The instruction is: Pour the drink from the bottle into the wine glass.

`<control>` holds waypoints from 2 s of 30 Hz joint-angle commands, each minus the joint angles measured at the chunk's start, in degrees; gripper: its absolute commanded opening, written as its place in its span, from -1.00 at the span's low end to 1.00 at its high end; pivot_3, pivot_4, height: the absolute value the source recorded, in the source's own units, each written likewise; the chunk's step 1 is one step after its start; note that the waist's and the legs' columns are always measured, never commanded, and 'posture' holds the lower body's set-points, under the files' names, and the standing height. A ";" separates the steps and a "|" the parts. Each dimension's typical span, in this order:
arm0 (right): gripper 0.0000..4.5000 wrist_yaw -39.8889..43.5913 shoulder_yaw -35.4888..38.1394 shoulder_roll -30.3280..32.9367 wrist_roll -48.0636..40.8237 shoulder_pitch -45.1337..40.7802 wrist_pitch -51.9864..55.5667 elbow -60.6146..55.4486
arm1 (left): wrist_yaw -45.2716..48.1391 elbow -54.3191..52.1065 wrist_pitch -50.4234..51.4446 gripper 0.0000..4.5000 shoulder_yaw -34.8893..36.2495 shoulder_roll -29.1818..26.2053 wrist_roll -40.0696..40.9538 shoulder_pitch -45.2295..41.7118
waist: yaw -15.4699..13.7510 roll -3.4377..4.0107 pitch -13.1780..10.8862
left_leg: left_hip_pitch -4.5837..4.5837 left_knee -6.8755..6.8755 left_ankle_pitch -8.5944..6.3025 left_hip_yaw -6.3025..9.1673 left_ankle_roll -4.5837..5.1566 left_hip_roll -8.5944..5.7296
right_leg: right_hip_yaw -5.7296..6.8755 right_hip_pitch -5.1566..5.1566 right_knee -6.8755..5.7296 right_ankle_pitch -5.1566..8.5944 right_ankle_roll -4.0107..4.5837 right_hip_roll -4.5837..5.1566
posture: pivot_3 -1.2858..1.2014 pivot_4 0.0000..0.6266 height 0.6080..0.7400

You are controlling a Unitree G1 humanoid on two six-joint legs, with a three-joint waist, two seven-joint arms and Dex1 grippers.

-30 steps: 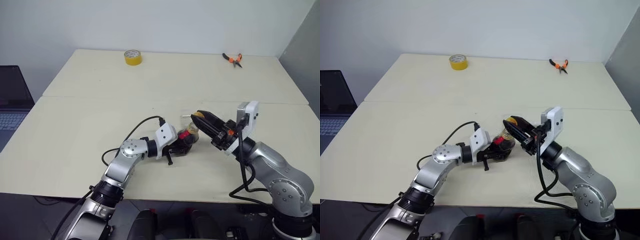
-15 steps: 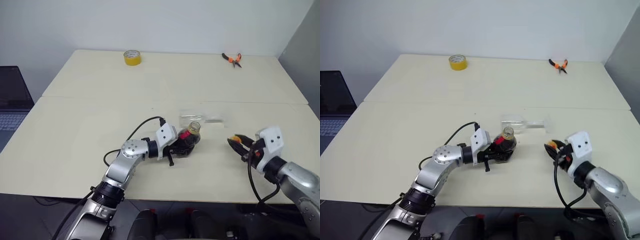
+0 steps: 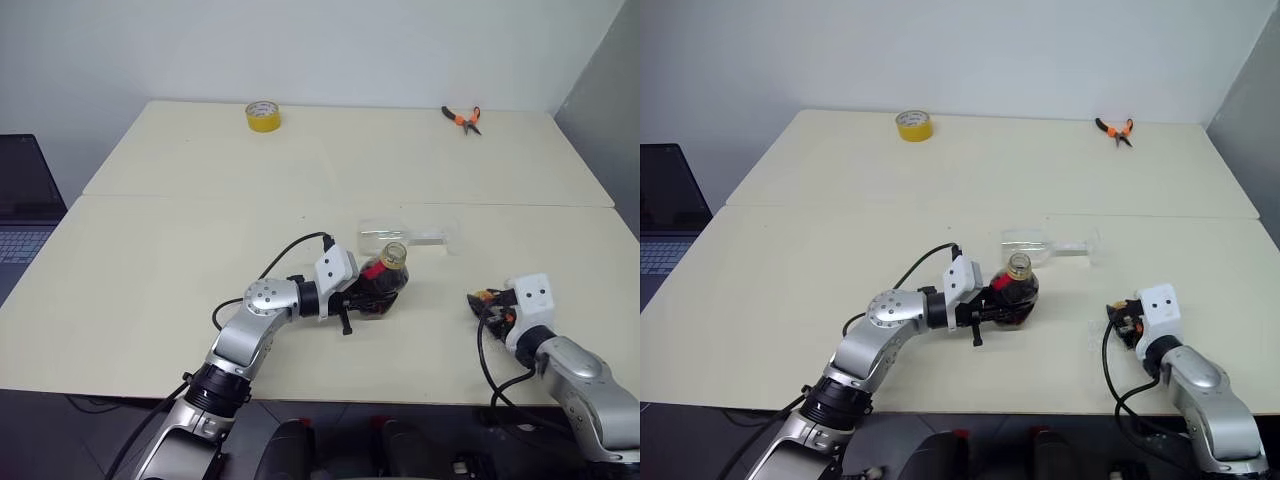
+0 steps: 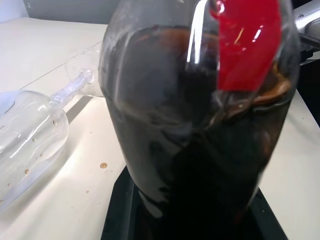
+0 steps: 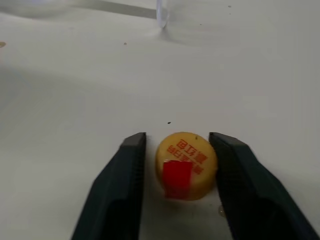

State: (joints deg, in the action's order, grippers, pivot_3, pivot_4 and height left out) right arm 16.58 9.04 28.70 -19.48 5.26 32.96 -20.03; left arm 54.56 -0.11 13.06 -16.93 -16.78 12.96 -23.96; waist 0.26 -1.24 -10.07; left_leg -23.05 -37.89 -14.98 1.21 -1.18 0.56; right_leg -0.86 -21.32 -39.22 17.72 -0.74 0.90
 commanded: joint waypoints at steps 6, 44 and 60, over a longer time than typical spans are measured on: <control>1.00 1.98 3.33 -1.18 -2.06 0.99 0.93 -1.97 | -0.43 -2.62 -1.25 -0.69 1.40 0.26 1.17 -0.69 | 0.01 0.00 0.00 | 0.00 0.00 0.00 0.00 0.00 0.00 | 0.00 0.00 0.00 0.00 0.00 0.00 | 0.03 -0.52 1.00; 1.00 17.15 -19.57 0.58 -10.76 -27.11 4.50 -17.79 | -46.02 30.13 -20.96 -0.70 26.82 3.57 -7.16 -9.20 | -0.29 -0.23 -0.06 | -0.33 -0.23 0.01 0.18 0.01 -0.12 | 0.24 -0.13 0.12 -0.14 -0.17 0.17 | 0.03 -0.52 1.00; 1.00 16.49 -19.02 0.67 -9.32 -25.63 5.20 -20.21 | -45.29 20.60 -19.45 0.98 25.96 5.25 -5.56 -0.07 | -0.08 -0.23 -0.03 | -0.30 -0.18 0.03 0.14 -0.01 -0.10 | 0.18 -0.15 0.13 -0.14 -0.16 0.19 | 0.03 -0.52 1.00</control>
State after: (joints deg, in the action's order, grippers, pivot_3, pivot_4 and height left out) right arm 33.45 -11.27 28.92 -28.81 -20.63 38.58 -37.36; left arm 9.01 26.15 -7.20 9.17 -11.15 6.72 -24.85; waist 0.18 -1.47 -10.10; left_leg -23.35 -38.06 -14.95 1.34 -1.20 0.47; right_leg -0.69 -21.48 -39.10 17.58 -0.90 1.09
